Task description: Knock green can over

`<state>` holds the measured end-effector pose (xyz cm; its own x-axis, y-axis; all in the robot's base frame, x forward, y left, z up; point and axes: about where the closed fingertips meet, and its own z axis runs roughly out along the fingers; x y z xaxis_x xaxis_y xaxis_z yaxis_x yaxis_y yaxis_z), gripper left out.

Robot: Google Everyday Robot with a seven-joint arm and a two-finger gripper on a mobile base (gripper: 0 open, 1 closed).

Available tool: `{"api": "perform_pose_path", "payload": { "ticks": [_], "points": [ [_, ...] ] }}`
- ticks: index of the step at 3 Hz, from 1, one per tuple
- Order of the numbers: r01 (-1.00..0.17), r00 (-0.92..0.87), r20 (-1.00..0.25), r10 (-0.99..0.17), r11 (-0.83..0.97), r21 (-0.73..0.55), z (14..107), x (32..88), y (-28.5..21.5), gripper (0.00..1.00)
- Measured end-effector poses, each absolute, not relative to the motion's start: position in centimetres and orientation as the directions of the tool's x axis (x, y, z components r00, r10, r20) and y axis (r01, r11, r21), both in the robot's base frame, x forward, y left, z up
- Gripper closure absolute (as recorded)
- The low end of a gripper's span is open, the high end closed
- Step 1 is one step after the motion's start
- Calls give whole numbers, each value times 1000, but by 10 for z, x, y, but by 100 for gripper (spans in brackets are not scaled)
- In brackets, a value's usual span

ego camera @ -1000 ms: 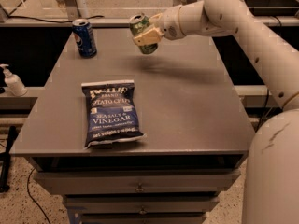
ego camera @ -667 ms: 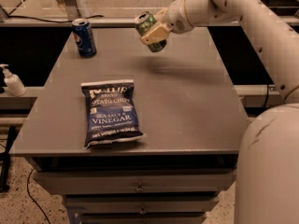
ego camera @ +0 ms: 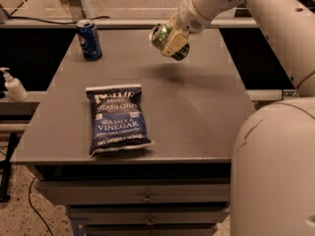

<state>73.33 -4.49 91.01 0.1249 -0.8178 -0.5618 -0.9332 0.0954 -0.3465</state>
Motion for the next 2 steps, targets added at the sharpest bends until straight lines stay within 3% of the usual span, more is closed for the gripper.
{"api": "perform_pose_path", "payload": {
  "ticks": [1,2],
  "points": [
    [-939,179,-407,-896,-31,-344,893,717,-49,100],
    [-939,219,-306,-927,-114,-325,878,705,-51,83]
  ]
}}
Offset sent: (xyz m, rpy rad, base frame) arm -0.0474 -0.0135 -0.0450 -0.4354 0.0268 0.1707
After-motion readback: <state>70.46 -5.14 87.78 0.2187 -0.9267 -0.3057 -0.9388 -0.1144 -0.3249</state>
